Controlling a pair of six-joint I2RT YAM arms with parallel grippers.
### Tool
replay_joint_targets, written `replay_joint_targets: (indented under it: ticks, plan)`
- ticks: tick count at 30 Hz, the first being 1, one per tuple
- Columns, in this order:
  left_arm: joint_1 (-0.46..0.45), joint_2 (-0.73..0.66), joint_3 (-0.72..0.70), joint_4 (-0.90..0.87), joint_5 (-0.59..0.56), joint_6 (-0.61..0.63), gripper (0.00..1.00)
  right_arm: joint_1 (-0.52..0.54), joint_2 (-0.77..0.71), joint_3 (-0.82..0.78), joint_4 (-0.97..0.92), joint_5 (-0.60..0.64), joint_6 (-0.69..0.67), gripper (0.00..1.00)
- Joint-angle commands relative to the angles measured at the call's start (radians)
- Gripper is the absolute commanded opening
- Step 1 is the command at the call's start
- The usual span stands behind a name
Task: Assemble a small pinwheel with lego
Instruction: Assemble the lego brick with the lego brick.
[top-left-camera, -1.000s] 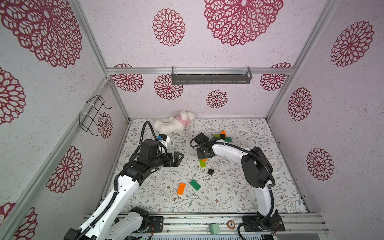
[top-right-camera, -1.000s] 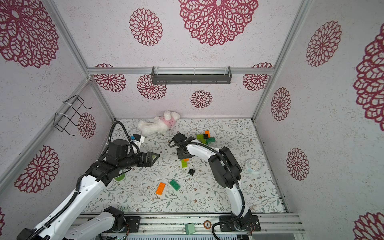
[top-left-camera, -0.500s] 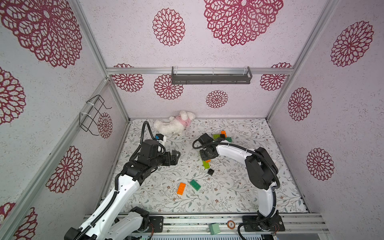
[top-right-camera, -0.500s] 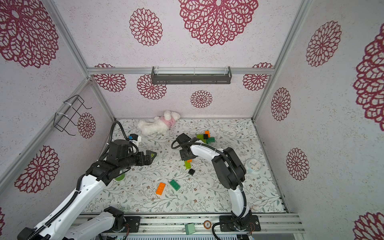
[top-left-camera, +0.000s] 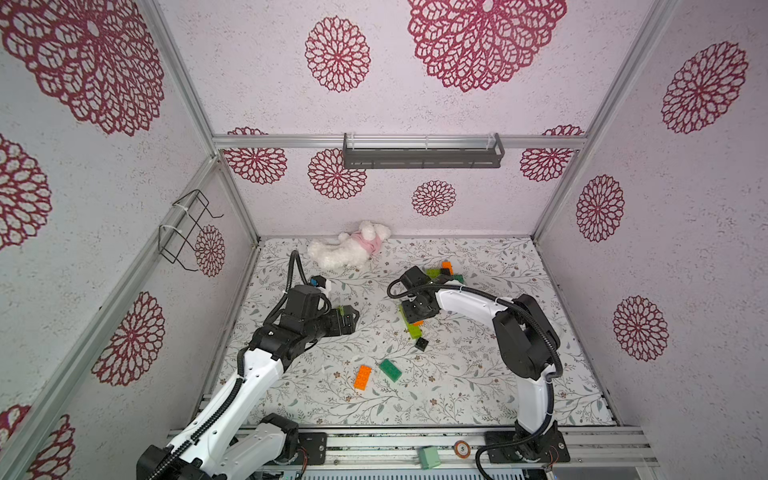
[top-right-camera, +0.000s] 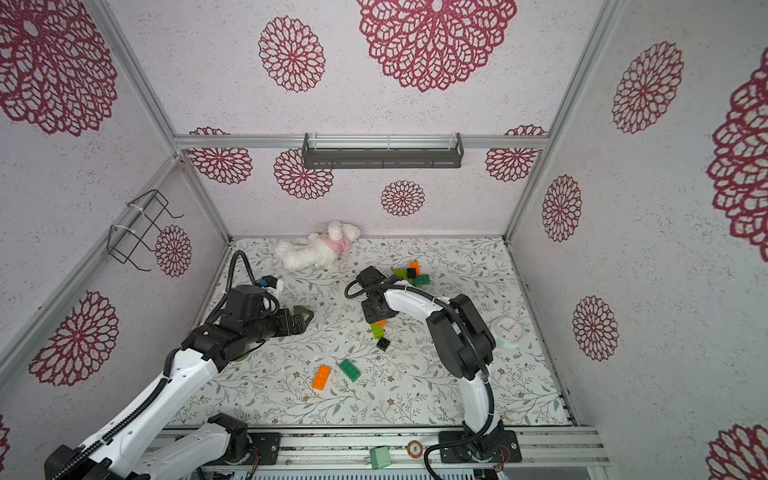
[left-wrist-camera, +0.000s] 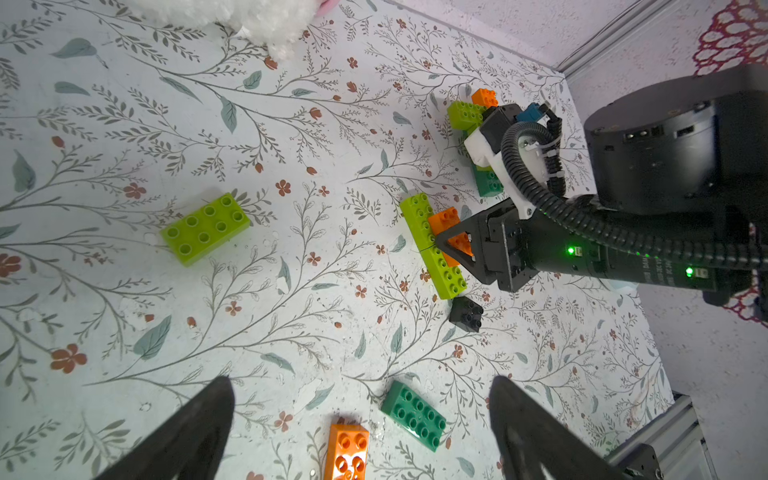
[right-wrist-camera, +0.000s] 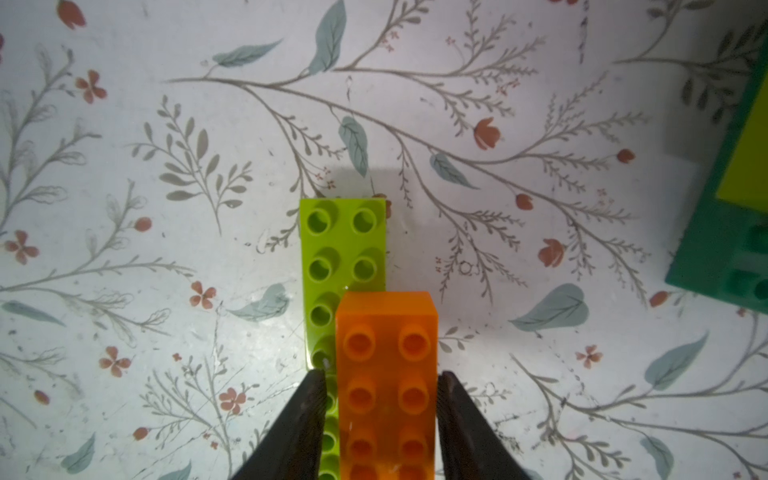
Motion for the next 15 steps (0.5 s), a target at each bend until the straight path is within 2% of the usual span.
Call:
replay_joint_targets:
  ticks: [1, 5, 8, 10, 15]
  plan:
    - [0.012, -0.008, -0.019, 0.040, -0.041, -0.033, 0.97, -0.005, -0.039, 0.004, -0.013, -0.032, -0.009, 0.52]
    - [0.032, 0.009, -0.046, 0.080, -0.092, -0.051, 0.97, -0.011, -0.059, 0.004, 0.000, -0.045, -0.006, 0.57]
    - [0.083, 0.063, -0.078, 0.149, -0.119, -0.055, 0.98, -0.022, -0.081, -0.005, 0.017, -0.062, -0.003, 0.63]
    - [0.092, 0.117, -0.091, 0.208, -0.200, -0.047, 0.98, -0.036, -0.101, -0.024, 0.033, -0.080, 0.004, 0.70]
    - [0.134, 0.336, -0.057, 0.340, -0.158, 0.009, 0.99, -0.083, -0.182, -0.098, 0.084, -0.148, 0.011, 0.84]
